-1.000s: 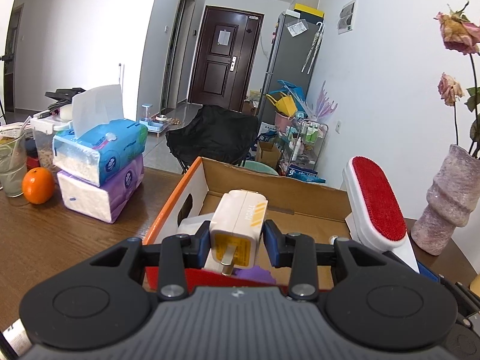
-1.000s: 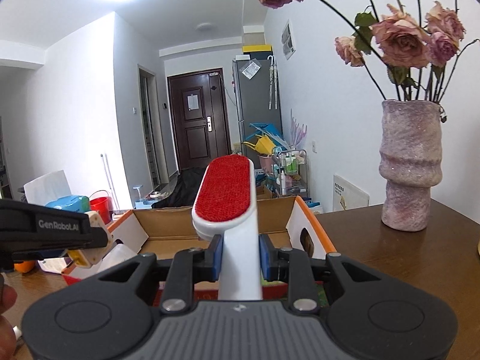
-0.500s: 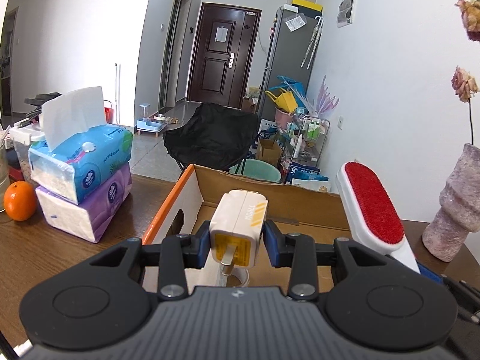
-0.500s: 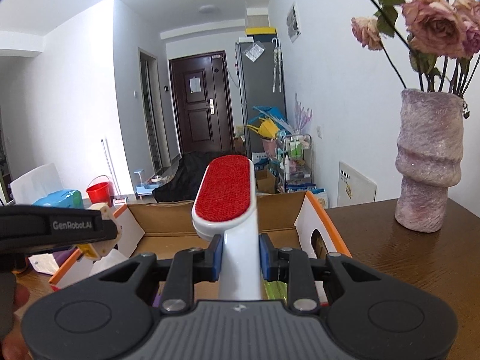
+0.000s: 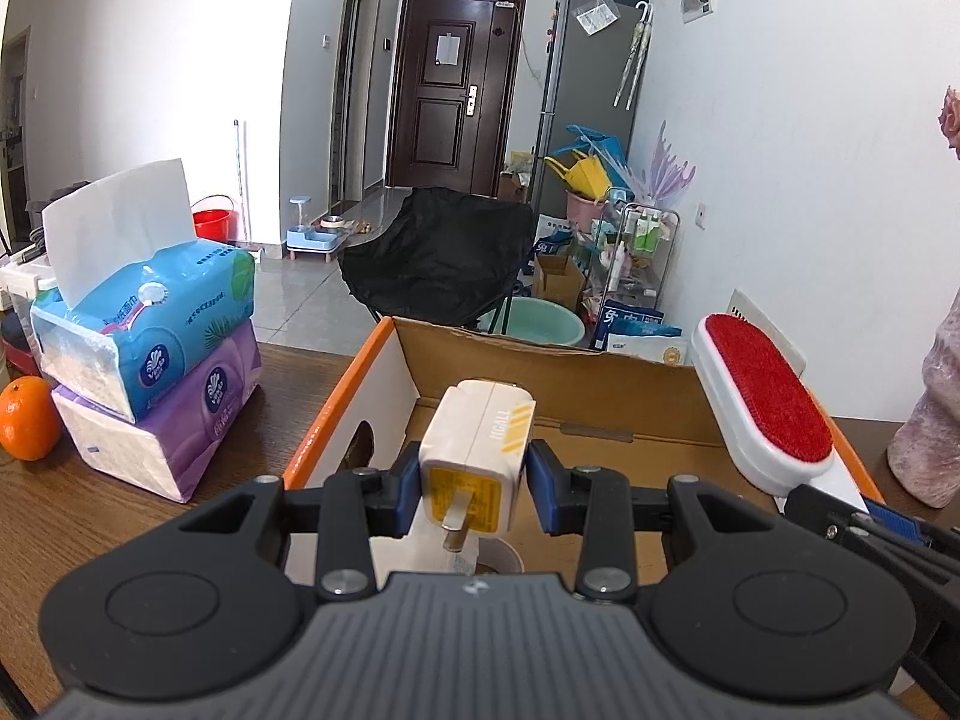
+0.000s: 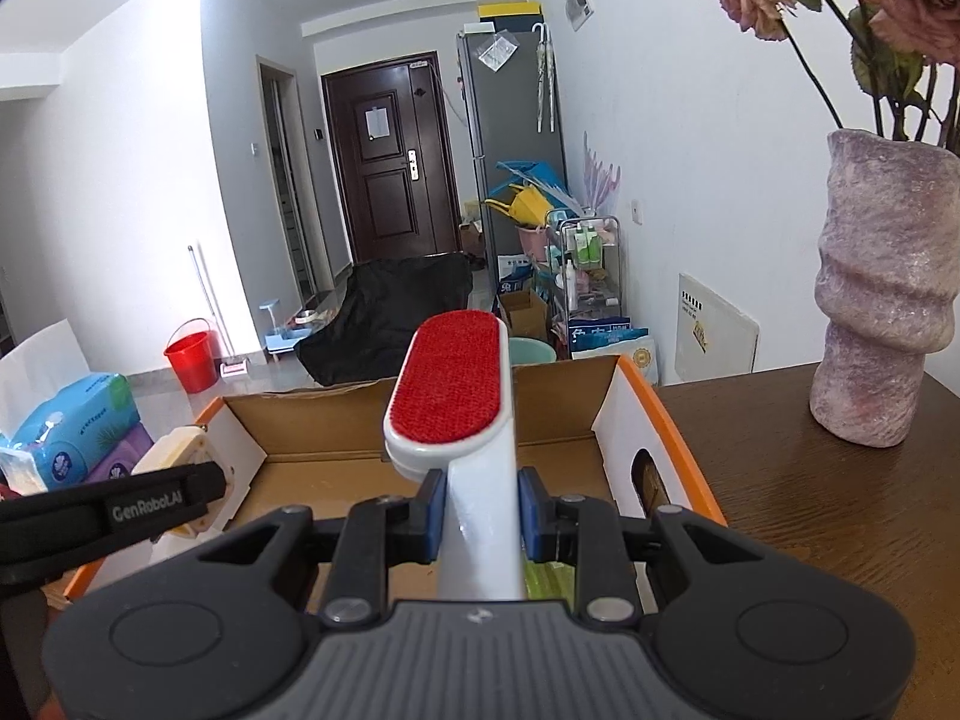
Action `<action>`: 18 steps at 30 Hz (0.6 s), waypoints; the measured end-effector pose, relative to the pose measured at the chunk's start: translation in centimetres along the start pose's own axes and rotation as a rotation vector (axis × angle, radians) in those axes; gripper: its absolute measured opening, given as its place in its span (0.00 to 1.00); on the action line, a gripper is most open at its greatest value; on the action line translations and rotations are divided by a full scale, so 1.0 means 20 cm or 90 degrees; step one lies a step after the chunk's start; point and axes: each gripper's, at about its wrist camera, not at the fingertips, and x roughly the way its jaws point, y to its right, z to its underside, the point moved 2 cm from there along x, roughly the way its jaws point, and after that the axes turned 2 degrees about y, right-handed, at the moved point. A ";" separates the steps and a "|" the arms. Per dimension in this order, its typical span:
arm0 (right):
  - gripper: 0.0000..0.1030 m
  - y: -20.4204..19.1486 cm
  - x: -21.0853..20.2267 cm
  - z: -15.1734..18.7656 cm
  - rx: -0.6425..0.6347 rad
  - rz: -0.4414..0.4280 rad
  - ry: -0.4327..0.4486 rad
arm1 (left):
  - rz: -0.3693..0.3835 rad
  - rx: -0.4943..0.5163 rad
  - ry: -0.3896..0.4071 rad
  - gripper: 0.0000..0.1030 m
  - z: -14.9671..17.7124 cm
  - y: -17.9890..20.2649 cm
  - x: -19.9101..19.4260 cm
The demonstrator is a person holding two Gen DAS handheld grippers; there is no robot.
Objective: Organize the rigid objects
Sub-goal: 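Open both grippers to drop the plug adapter and lint brush into the box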
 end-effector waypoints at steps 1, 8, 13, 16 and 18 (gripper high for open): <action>0.23 0.00 0.00 0.00 -0.001 0.001 -0.002 | 0.000 -0.001 -0.001 0.36 0.00 -0.01 0.00; 0.79 0.05 -0.01 -0.01 0.001 0.031 -0.014 | -0.006 -0.002 0.026 0.88 -0.02 -0.03 -0.05; 0.93 0.08 -0.07 -0.05 0.005 0.044 0.017 | -0.016 -0.017 0.054 1.00 -0.05 -0.08 -0.11; 1.00 0.09 -0.09 -0.05 0.004 0.047 0.022 | -0.022 -0.024 0.048 1.00 -0.06 -0.11 -0.11; 1.00 0.09 -0.10 -0.05 0.001 0.048 0.024 | -0.023 -0.025 0.041 1.00 -0.05 -0.12 -0.11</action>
